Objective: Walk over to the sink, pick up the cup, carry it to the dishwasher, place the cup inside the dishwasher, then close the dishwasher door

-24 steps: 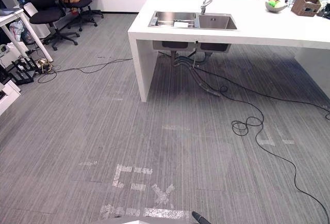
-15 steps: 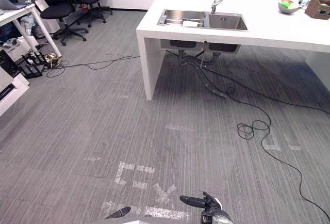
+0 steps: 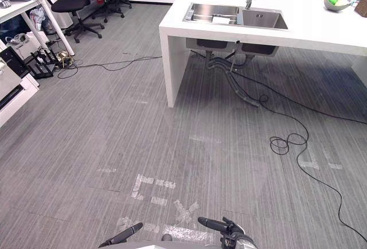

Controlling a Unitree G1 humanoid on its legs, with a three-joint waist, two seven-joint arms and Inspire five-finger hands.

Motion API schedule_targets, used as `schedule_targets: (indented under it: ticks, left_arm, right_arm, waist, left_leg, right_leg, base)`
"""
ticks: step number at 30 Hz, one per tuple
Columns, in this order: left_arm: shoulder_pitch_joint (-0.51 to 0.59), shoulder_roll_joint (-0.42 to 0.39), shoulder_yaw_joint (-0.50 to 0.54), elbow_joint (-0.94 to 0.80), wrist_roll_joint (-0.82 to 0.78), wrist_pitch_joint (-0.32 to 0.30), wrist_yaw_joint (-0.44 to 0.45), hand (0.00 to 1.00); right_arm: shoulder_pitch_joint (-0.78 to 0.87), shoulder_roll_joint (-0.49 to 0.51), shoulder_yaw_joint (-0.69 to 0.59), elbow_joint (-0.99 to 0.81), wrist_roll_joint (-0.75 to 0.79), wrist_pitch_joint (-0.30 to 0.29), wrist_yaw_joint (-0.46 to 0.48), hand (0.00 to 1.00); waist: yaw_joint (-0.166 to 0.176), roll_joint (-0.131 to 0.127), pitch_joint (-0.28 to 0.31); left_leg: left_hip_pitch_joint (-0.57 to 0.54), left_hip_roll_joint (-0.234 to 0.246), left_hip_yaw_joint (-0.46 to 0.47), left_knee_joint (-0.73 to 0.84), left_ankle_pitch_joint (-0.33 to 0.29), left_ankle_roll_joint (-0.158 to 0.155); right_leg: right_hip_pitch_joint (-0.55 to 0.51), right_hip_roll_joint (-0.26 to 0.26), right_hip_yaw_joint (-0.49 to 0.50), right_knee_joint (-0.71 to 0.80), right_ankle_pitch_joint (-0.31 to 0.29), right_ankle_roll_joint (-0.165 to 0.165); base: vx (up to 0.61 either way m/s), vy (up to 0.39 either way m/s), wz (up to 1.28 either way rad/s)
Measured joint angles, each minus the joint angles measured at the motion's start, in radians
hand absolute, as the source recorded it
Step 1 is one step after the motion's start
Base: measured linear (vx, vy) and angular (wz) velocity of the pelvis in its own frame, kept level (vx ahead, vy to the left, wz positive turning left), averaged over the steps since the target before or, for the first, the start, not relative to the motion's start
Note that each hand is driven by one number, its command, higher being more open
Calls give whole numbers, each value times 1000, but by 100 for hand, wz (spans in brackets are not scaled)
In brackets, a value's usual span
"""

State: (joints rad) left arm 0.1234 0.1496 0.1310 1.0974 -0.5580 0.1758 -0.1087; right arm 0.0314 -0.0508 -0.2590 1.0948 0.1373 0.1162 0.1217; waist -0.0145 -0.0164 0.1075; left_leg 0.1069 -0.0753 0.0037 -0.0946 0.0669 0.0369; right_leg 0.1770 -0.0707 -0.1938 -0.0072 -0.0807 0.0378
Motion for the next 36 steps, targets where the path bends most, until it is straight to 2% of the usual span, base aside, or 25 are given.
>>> schedule_targets:
  ticks: [6,16,18,20,21,22,23,24,26,27,30,33,34,36]
  left_arm:
    - [3,-1,0,-1,-9,-2,2,100]
    - [32,-19,37,-38,-51,4,30,100]
    - [37,-20,38,-44,-52,4,31,100]
    - [49,-13,39,-75,-55,16,33,100]
    - [53,-12,39,-85,-60,18,32,100]
    - [54,-14,40,-87,-79,21,32,100]
    - [58,-14,40,-85,-89,31,32,100]
    - [60,-5,44,-84,-91,45,37,100]
    - [65,-4,54,-82,-91,59,49,100]
    - [68,-5,69,-81,-91,76,59,100]
    - [64,-5,79,-83,-88,115,62,100]
    - [55,-14,79,-92,-83,143,69,100]
    - [56,-18,82,-111,-82,156,81,100]
    - [56,-40,127,-121,-42,152,90,100]
  right_arm:
    - [4,-1,0,-1,0,-7,11,100]
    - [17,-1,11,-3,36,-55,22,100]
    - [22,-1,10,-11,41,-56,20,100]
    - [36,7,10,-37,69,-55,7,100]
    - [42,10,10,-49,72,-55,4,100]
    - [53,8,10,-66,76,-55,-3,100]
    - [51,4,10,-76,78,-55,-6,100]
    - [51,3,10,-86,86,-56,-11,100]
    - [53,2,12,-85,108,-56,-10,100]
    - [53,4,12,-86,117,-56,-10,100]
    - [60,3,11,-106,143,-54,-10,100]
    - [81,-5,-7,-166,177,-24,14,100]
    - [99,-2,-9,-200,176,-20,35,100]
    - [121,9,-10,-247,174,-6,70,100]
  waist:
    - [-1,-3,3]
    - [4,-7,5]
    - [6,-10,8]
    - [21,-32,18]
    - [27,-38,20]
    - [35,-39,25]
    - [32,-37,28]
    - [23,-31,36]
    - [26,-24,37]
    - [26,-22,38]
    - [25,-15,42]
    - [25,7,59]
    - [26,10,62]
    - [26,9,65]
  left_leg:
    - [6,1,4,0,-2,0]
    - [8,-3,17,0,-14,16]
    - [16,-12,9,2,-31,24]
    - [26,-43,-3,33,-68,46]
    - [23,-53,-5,46,-79,53]
    - [22,-64,-8,64,-99,66]
    - [24,-63,-15,74,-108,76]
    - [34,-56,-33,97,-125,83]
    - [40,-28,-40,131,-159,88]
    - [47,-10,-45,147,-175,75]
    - [57,20,-56,168,-219,62]
    - [107,67,-69,203,-303,43]
    - [134,80,-79,219,-343,28]
    - [216,108,-85,253,-422,-15]
  right_leg:
    - [3,1,3,0,-2,4]
    - [-1,-3,20,0,-3,6]
    - [-13,-16,12,63,-46,15]
    - [-56,-65,-1,221,-144,39]
    - [-67,-81,-3,264,-166,49]
    - [-117,-105,-3,389,-188,62]
    - [-180,-115,2,527,-183,65]
    - [-235,-121,8,635,-197,45]
    - [-272,-98,-4,629,-231,20]
    - [-310,-79,-13,604,-234,16]
    - [-408,-61,-24,555,-223,29]
    - [-523,-25,2,437,-119,31]
    - [-551,-17,10,372,-67,29]
    - [-562,-17,7,338,-13,1]
  base:
    - [-34,-24,-2]
    - [7,-13,-4]
    - [23,-11,14]
    - [38,11,27]
    - [76,28,19]
    - [93,48,10]
    - [137,48,23]
    - [141,31,27]
    - [181,9,18]
    - [199,7,5]
    - [333,-37,6]
    - [424,-90,16]
    - [503,-137,31]
    - [681,-236,47]
